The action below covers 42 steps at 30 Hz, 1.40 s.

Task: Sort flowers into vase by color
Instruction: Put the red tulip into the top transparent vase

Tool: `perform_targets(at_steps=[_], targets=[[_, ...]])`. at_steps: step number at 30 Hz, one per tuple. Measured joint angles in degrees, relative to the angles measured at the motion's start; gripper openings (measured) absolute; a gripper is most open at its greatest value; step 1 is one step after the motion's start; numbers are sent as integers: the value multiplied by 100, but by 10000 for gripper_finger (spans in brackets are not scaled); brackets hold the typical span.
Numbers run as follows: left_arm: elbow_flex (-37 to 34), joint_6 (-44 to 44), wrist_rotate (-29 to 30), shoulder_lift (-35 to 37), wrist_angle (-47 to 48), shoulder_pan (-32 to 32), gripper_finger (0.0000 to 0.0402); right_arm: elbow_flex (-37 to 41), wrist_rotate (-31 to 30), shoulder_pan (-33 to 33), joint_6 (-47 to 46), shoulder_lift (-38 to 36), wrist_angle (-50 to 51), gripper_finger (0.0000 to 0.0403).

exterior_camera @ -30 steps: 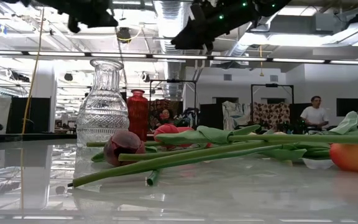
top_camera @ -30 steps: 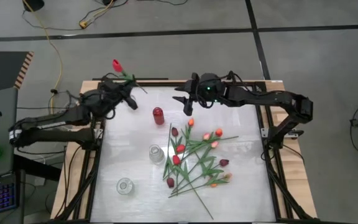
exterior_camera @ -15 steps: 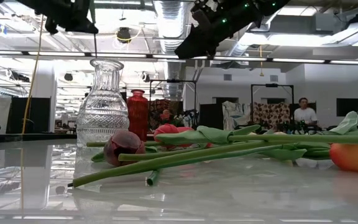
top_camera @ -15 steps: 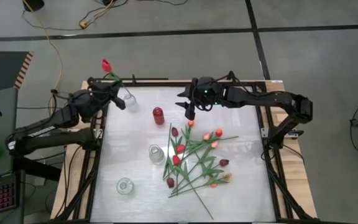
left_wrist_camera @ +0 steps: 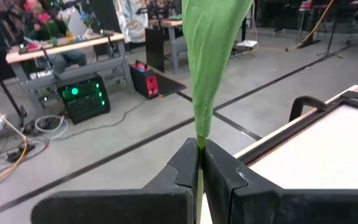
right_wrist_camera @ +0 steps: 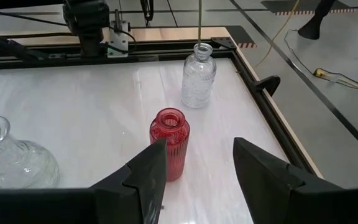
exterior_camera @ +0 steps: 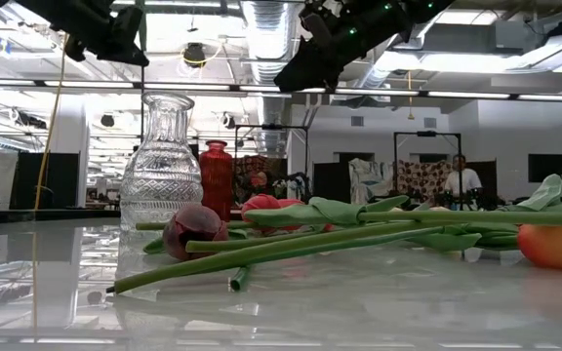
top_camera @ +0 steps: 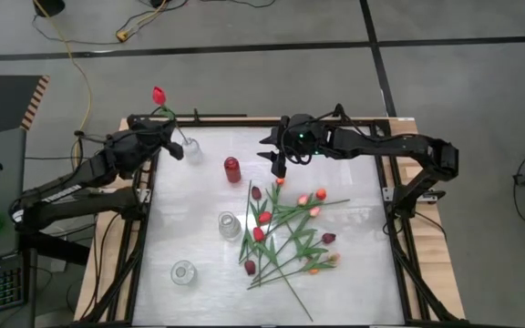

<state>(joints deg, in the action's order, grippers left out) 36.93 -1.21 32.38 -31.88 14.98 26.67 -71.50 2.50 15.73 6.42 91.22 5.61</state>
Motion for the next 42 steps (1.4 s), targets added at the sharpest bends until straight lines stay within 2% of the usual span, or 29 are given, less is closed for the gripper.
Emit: perform_targets(at_steps=[15,21,24,27,36,42], targets=[[0,-107,7,-619,160,94,0,0,2,0,0,2,0,209],[0,-315,579,-980,160,198,0,0,4,0,0,2,0,209],[0,-339,585,-1042,160,235,4,0,4,0,0,2,1,209],[0,-407,557,-1049,161,247,22,0,4,0,2,3,0,209],[-2,-373,550,-1011,383,247,112,0,4,0,2,4,38,209],[-2,-357,374,-688,981,217,143,2,7,2,2,4,258,209]])
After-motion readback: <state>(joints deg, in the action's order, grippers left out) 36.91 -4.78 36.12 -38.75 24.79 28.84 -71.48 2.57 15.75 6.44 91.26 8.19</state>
